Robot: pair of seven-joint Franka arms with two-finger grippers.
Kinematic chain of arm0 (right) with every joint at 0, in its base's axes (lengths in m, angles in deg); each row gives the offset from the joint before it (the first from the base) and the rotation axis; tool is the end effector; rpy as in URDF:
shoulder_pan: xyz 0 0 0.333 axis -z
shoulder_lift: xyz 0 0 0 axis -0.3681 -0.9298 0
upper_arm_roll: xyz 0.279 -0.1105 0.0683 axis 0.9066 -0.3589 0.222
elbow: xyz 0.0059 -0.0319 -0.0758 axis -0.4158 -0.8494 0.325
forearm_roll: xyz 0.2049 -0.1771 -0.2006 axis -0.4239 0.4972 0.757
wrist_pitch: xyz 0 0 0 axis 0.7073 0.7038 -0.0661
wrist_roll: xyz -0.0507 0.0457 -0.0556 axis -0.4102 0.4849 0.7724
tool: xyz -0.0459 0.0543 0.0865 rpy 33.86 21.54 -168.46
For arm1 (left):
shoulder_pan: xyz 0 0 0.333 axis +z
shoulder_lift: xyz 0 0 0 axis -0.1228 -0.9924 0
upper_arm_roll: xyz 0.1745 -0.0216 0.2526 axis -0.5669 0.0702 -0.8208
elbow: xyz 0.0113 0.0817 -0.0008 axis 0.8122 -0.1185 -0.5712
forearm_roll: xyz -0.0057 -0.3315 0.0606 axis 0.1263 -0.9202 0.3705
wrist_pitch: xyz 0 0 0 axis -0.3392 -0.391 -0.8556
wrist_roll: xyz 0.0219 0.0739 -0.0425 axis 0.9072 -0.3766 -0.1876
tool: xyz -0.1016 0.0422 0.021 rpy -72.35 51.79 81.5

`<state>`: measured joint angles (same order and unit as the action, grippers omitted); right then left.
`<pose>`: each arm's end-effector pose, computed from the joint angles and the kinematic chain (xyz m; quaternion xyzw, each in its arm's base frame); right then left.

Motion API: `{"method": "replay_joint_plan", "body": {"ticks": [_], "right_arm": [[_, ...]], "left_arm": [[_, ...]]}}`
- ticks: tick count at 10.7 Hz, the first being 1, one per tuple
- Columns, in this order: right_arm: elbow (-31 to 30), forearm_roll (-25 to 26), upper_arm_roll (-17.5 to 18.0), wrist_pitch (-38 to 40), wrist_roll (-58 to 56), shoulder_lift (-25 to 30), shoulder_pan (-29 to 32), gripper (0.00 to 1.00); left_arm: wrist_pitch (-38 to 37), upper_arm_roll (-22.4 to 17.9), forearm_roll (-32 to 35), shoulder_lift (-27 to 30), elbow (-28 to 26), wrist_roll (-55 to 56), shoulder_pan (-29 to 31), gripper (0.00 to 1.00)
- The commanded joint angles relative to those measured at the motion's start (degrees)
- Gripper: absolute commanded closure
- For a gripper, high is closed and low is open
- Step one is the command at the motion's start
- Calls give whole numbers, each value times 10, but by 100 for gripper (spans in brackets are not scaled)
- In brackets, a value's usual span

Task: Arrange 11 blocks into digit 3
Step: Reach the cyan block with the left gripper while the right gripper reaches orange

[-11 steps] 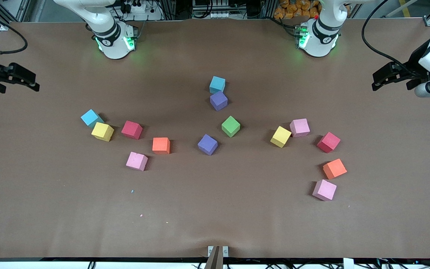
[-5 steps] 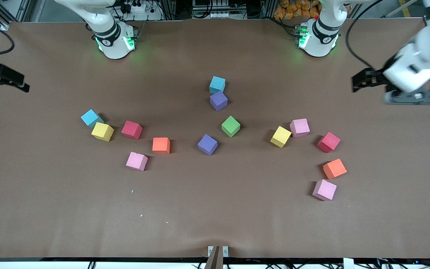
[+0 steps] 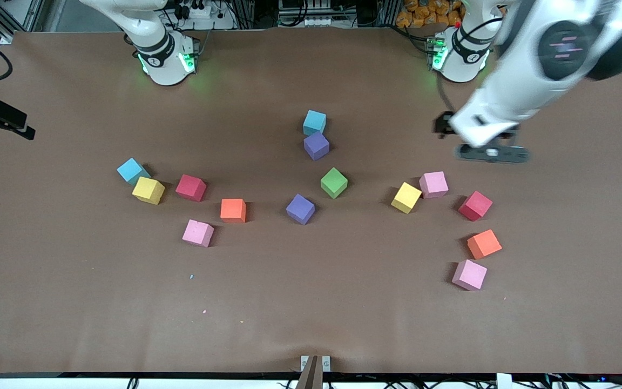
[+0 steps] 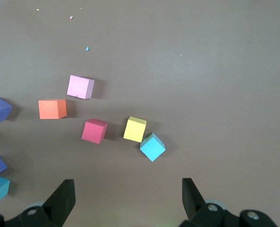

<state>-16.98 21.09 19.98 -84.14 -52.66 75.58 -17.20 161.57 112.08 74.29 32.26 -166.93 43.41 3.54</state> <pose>0.4921 -0.0274 0.6315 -0.9994 -0.0033 0.0205 0.0270 0.4458 -0.2212 0.5033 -0.9937 0.0597 0.0922 0.0237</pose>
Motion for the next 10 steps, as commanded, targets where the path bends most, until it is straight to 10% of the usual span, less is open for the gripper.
{"method": "replay_joint_plan", "body": {"ticks": [1, 10], "right_arm": [[11, 1, 3, 7, -2, -28, -31, 0], [4, -76, 3, -14, -3, -190, -107, 0]], "left_arm": [[74, 47, -10, 10, -75, 67, -18, 0], [237, 53, -3, -156, -103, 302, -264, 0]]}}
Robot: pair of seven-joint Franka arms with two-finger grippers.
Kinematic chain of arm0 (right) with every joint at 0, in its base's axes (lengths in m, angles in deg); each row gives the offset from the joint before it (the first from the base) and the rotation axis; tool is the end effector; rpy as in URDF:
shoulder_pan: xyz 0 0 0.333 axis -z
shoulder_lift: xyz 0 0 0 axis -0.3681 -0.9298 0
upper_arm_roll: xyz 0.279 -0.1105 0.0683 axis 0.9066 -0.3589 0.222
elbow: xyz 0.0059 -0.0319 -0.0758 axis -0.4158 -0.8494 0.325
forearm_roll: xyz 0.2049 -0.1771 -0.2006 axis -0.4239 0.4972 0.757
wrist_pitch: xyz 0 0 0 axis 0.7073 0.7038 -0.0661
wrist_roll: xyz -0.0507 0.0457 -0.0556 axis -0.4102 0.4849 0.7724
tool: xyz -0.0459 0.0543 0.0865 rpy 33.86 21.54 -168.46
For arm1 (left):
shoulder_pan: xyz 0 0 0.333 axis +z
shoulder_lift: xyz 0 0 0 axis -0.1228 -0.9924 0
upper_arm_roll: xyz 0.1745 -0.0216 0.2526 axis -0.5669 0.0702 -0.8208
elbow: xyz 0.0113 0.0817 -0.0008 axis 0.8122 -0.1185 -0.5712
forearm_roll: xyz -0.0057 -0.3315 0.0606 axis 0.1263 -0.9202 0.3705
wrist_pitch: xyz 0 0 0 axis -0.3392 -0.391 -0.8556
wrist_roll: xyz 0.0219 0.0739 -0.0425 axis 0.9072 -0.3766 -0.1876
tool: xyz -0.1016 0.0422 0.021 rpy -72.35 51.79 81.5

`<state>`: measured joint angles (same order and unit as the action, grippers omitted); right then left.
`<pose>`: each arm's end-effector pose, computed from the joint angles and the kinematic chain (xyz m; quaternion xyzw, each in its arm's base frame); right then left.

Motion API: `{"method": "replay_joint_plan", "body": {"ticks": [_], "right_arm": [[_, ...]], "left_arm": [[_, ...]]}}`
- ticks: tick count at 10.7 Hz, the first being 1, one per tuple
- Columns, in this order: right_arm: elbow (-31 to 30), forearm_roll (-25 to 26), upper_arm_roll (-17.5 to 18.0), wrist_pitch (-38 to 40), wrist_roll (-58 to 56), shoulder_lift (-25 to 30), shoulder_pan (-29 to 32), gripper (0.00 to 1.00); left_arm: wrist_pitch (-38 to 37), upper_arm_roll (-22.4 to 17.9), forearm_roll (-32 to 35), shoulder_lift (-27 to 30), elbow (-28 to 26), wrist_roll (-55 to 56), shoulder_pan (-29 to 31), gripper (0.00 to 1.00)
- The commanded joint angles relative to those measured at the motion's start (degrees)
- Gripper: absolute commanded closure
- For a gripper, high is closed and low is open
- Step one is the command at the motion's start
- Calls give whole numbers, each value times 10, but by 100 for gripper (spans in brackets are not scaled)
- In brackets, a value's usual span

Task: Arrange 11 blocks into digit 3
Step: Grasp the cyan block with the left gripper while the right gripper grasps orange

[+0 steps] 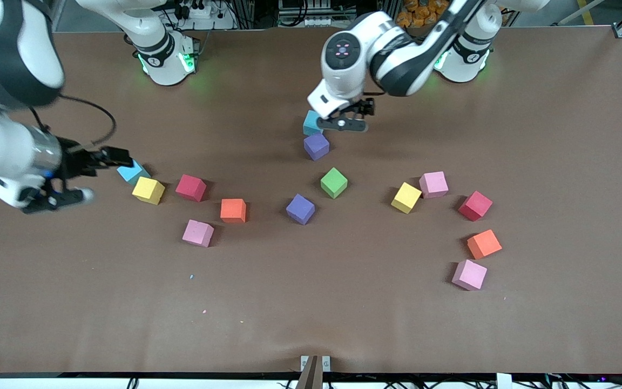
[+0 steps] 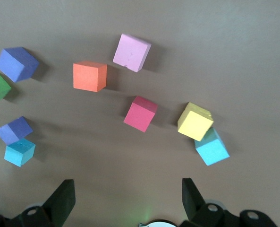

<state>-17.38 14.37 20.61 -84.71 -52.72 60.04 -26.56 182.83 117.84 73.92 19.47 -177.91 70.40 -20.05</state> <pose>0.5505 0.0778 0.4880 -0.9805 -0.0834 0.1568 0.0842 0.3015 -0.4299 0.3516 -0.9894 0.0745 0.1196 0.0340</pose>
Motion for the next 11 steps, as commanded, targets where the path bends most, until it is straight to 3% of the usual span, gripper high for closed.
{"method": "replay_joint_plan", "body": {"ticks": [1, 4, 8, 11], "right_arm": [[3, -3, -3, -46, -5, -51, -21, 0], [-38, 44, -3, -168, 0, -78, -71, 0], [-45, 45, -3, -232, 33, -125, -106, 0], [-110, 45, -3, -305, 99, -118, -159, 0]], "left_arm": [[48, -5, 1, -46, 6, 47, -43, 0], [99, -5, 6, -75, 1, 50, -68, 0], [166, -5, 35, -115, -14, 54, -86, 0], [184, -6, 48, -141, -14, 67, -87, 0]]}}
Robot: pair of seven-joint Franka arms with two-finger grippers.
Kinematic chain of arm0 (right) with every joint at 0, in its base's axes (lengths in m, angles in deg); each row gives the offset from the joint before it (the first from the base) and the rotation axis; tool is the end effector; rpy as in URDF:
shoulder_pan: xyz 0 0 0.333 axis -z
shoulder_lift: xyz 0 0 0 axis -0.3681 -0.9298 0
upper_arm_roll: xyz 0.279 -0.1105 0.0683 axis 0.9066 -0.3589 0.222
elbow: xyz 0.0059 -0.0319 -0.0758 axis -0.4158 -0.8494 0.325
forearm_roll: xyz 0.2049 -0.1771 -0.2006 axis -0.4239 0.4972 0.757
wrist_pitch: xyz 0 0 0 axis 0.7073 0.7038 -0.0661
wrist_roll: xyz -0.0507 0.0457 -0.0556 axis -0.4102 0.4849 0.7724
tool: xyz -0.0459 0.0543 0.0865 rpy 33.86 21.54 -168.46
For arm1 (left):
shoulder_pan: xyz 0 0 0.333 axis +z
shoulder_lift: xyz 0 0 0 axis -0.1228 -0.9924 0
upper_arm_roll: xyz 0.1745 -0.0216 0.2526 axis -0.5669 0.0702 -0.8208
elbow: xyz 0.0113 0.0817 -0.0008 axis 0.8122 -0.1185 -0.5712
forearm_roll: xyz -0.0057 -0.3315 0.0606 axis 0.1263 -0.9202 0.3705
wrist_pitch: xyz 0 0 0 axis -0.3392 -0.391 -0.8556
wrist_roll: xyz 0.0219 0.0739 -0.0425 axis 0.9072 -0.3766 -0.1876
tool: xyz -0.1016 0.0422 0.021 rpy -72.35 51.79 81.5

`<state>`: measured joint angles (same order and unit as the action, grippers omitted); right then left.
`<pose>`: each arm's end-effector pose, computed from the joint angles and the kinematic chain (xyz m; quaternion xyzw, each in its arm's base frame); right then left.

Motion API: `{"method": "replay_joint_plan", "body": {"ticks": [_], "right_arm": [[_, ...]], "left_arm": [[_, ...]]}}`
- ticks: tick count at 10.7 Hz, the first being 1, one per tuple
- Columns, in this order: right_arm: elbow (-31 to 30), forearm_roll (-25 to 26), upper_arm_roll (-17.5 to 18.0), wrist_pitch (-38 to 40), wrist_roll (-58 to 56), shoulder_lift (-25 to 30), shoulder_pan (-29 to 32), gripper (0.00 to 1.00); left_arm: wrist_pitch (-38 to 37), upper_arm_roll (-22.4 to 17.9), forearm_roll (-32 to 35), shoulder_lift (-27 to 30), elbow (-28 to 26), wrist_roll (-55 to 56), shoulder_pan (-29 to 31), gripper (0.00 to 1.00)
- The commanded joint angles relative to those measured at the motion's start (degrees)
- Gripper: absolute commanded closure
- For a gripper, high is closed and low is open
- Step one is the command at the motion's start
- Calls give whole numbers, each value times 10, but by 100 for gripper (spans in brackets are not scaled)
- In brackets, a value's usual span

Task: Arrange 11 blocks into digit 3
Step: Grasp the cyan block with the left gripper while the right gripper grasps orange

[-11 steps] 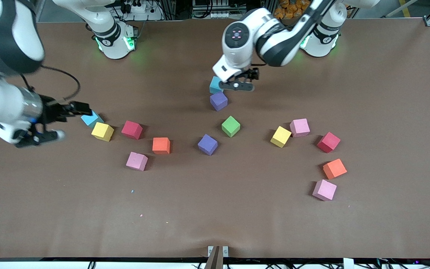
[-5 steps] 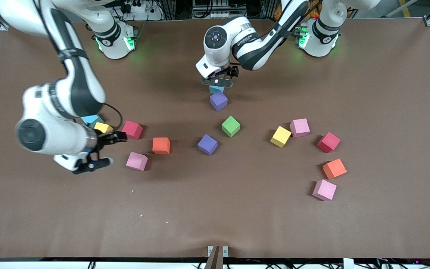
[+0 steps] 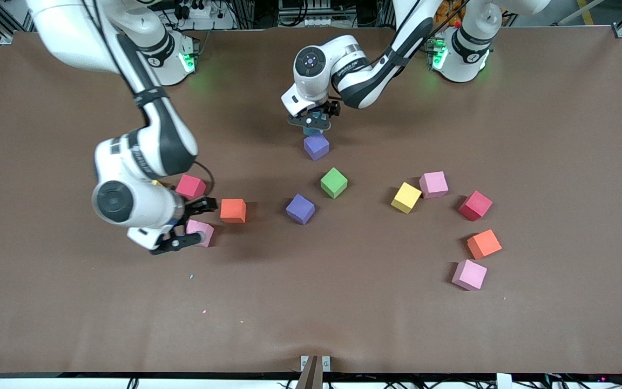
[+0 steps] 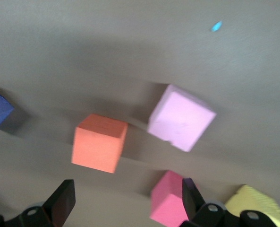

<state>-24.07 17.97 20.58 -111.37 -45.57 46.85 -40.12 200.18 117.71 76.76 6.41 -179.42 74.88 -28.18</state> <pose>0.5761 0.2121 0.3322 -0.9867 -0.1192 0.1055 0.0324 0.2505 -0.4886 0.2532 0.9869 -0.1039 -0.1230 0.0040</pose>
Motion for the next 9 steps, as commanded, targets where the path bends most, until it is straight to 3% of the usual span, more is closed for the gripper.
{"method": "replay_joint_plan", "body": {"ticks": [1, 4, 5, 7, 9], "right_arm": [[-70, 9, -3, -77, 43, 15, -31, 0], [-114, 10, -3, -162, 115, 8, -60, 0], [-136, 12, -5, -196, 117, 8, -69, 0], [-144, 55, -5, -209, 116, 5, -62, 0], [-144, 59, -5, -225, 119, -10, -61, 0]], "left_arm": [[19, -5, 21, -16, 1, 24, -6, 0], [32, -9, 33, -34, 3, 26, -9, 0], [35, -10, 33, -39, 6, 26, -9, 5], [38, -17, 33, -41, 5, 32, -9, 49], [38, -18, 33, -39, 6, 100, -9, 92]]}}
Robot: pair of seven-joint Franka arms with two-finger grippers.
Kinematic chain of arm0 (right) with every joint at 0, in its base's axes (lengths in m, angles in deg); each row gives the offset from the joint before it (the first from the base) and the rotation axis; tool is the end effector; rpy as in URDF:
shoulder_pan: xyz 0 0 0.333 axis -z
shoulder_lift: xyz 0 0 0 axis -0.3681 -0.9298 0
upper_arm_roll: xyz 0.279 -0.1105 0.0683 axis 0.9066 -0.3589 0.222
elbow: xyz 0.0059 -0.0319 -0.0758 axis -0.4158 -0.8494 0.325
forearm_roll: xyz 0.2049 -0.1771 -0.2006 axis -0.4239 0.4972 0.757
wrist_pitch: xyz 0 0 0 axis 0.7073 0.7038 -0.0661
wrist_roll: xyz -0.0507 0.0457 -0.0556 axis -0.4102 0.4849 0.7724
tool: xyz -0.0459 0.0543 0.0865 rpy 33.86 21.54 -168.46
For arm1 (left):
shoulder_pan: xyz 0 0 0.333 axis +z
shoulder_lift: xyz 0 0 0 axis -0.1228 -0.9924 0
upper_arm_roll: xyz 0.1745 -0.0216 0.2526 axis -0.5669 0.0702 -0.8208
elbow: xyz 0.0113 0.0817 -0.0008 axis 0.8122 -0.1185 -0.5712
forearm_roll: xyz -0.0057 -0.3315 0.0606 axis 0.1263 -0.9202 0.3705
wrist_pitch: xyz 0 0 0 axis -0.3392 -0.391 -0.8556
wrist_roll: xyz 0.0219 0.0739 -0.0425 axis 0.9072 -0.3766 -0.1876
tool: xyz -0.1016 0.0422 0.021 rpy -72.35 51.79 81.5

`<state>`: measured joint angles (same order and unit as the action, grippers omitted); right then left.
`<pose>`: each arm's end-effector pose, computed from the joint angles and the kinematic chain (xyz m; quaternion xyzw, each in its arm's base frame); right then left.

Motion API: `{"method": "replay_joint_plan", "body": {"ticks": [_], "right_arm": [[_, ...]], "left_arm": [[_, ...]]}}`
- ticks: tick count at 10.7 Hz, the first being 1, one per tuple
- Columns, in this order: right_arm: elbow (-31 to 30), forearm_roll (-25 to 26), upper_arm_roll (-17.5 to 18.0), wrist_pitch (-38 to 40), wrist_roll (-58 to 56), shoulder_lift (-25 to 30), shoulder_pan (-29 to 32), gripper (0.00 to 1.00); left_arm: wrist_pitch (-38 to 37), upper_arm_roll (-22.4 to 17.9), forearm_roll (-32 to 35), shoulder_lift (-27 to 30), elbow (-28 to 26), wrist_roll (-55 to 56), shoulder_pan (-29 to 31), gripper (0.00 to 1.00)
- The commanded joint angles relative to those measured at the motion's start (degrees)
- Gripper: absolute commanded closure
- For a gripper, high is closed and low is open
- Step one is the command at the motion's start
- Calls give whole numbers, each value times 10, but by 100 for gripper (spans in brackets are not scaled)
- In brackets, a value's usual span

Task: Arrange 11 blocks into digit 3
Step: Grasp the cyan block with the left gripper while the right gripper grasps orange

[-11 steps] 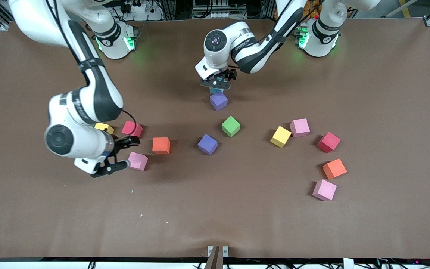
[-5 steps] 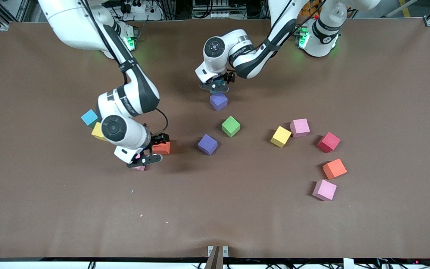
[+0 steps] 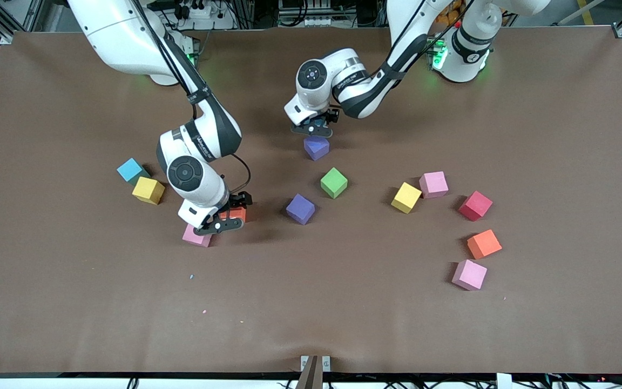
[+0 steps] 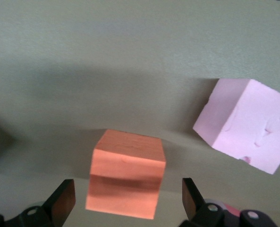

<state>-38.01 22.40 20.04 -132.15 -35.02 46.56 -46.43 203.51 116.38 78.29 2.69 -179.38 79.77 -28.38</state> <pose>0.5371 0.2553 0.2626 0.9949 0.0918 -0.0422 0.0013 0.2588 -0.4857 0.2228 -0.9906 0.0576 0.1244 0.0006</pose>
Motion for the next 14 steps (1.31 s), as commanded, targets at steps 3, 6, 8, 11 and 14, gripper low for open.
{"method": "replay_joint_plan", "body": {"ticks": [3, 6, 8, 11, 14], "right_arm": [[-5, 7, 0, -38, 37, -23, 7, 0], [-5, 5, 1, -38, 55, -29, 6, 0], [-6, 5, 1, -38, 70, -33, 3, 0], [-33, 6, 1, -79, 70, -33, 3, 50], [-46, 6, 1, -91, 40, -16, 3, 84]], "left_arm": [[5, -3, 7, 1, 4, 133, -5, 93], [5, 0, 8, 9, -15, 141, -17, 92], [5, 18, 11, 9, -16, 138, -20, 90], [6, 20, 16, 11, -16, 119, -26, 89], [14, 19, 33, 9, -14, 86, -28, 89]]}}
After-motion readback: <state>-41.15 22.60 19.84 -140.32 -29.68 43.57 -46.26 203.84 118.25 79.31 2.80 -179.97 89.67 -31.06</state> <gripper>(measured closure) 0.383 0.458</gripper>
